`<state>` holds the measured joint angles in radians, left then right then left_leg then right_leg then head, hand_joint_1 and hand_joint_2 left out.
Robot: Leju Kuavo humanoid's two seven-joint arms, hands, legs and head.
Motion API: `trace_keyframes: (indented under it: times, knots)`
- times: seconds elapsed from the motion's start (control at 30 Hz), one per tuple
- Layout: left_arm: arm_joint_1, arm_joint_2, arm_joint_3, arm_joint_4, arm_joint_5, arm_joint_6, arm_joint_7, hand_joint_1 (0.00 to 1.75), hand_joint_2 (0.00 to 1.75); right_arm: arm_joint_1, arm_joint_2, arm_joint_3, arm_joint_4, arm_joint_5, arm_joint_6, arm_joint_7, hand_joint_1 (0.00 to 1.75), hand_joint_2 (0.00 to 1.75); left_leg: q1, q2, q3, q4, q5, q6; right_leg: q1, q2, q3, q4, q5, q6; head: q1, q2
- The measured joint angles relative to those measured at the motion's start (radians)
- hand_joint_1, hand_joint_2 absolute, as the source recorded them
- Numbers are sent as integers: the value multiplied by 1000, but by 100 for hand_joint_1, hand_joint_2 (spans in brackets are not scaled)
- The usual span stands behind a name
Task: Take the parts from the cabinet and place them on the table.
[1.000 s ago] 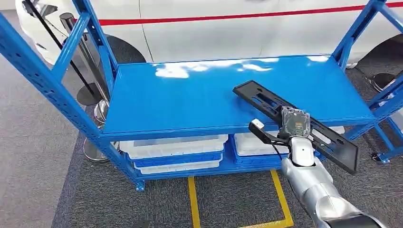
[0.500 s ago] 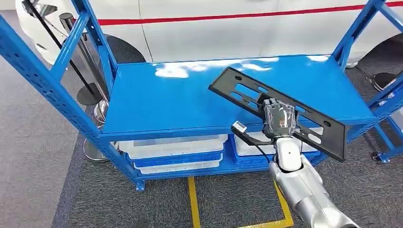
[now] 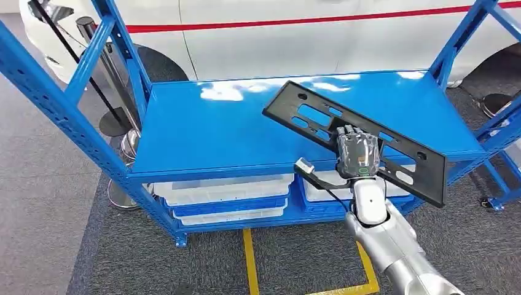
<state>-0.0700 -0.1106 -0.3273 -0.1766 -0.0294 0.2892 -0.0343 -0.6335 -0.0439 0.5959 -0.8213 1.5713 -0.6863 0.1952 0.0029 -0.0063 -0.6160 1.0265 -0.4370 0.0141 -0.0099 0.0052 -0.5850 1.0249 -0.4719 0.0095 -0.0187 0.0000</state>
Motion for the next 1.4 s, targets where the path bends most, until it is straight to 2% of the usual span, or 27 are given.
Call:
trace_keyframes:
  times: [0.1, 0.33, 0.93, 0.97, 1.0, 1.07, 1.1, 1.13, 1.17, 1.23, 1.27, 1.3, 1.33, 1.37, 1.4]
  knots:
    - [0, 0, 2, 0, 0, 0, -4, 0, 175, -1, -12, 39, -28, 0, 0, 28, 175, 175, 0, 0, 0, 0, 0, 0, 0, 0, 0, 0, 0, 0, 0, 0]
    - [0, 0, 3, 0, -3, -5, -6, 0, 175, -1, -23, 72, -48, 0, 0, 30, 175, 175, 0, 0, 0, 0, 0, 0, 0, 0, 0, 0, 0, 0, 0, 0]
    - [0, 0, 3, 0, -6, -9, 2, 0, 175, -1, -23, 81, -53, 0, 0, 20, 175, 175, 0, 0, 0, 0, 0, 0, 0, 0, 0, 0, 0, 0, 0, 0]
    - [0, 0, 3, 0, -6, -9, 2, 0, 175, -1, -23, 81, -53, 0, 0, 20, 175, 175, -1, 0, -1, 2, -1, 1, -1, 0, 1, -2, 1, 1, 0, 0]
    - [0, 0, 3, 0, -9, -10, 3, 0, 175, -1, -23, 82, -53, 0, 0, 19, 175, 175, -6, -1, -2, 5, -4, 11, -8, -1, 2, -6, 2, 8, -1, 0]
    - [0, 0, 3, 0, -10, -15, 4, 0, 175, -1, -23, 83, -53, 0, 0, 17, 175, 175, -6, -1, 0, 1, 4, 19, -6, 0, 6, -12, 8, 15, -1, 0]
    - [0, -1, 3, 0, -11, -18, 5, 0, 175, -2, -23, 83, -53, 0, 0, 15, 175, 175, 8, 2, 10, -22, 15, 24, 1, 0, 8, -9, 3, 17, 0, 0]
    - [-1, -2, 3, 0, -12, -18, 6, 0, 175, -2, -24, 83, -53, 0, 0, 14, 175, 175, 8, 5, 15, -31, 21, 26, -3, 0, 2, 5, -17, 18, 0, 0]
    - [-2, -2, 3, 0, -12, -18, 6, 0, 175, -4, -24, 83, -53, 0, 0, 12, 175, 175, 10, 7, 14, -33, 25, 31, -3, -1, -17, 51, -57, 18, 2, 0]
    - [-3, -2, 3, 0, -12, -18, 10, 0, 175, -3, -25, 84, -53, 0, -1, 11, 175, 175, 10, 8, 10, -32, 25, 31, -9, -1, -83, 215, -142, 26, 0, 0]
    - [-2, -2, 3, 0, -12, -19, 11, 0, 175, -1, -25, 86, -53, 0, -1, 9, 175, 175, 10, 9, 9, -32, 25, 31, -14, -1, -107, 273, -159, 31, 1, 0]
    - [-2, -2, 3, 0, -12, -19, 12, 0, 175, 1, -25, 87, -53, 0, -1, 9, 175, 175, 11, 9, 7, -30, 26, 30, -19, -2, -112, 289, -150, 36, 1, 0]
    - [-2, -2, 3, 0, -12, -19, 13, 0, 175, 1, -27, 88, -51, 0, 0, 9, 175, 175, 15, 8, 5, -27, 26, 27, -25, -3, -94, 257, -119, 41, 1, 0]
    - [-2, -3, 3, 0, -12, -19, 14, 0, 175, 0, -27, 88, -51, 0, -1, 9, 175, 175, 20, 7, 2, -21, 25, 22, -31, -4, -57, 189, -78, 47, 0, 0]
    - [-2, -3, 3, 0, -12, -20, 14, 0, 175, -1, -27, 88, -51, 0, 0, 8, 175, 175, 27, 7, -2, -12, 21, 12, -37, -6, -7, 94, -34, 55, 1, 0]
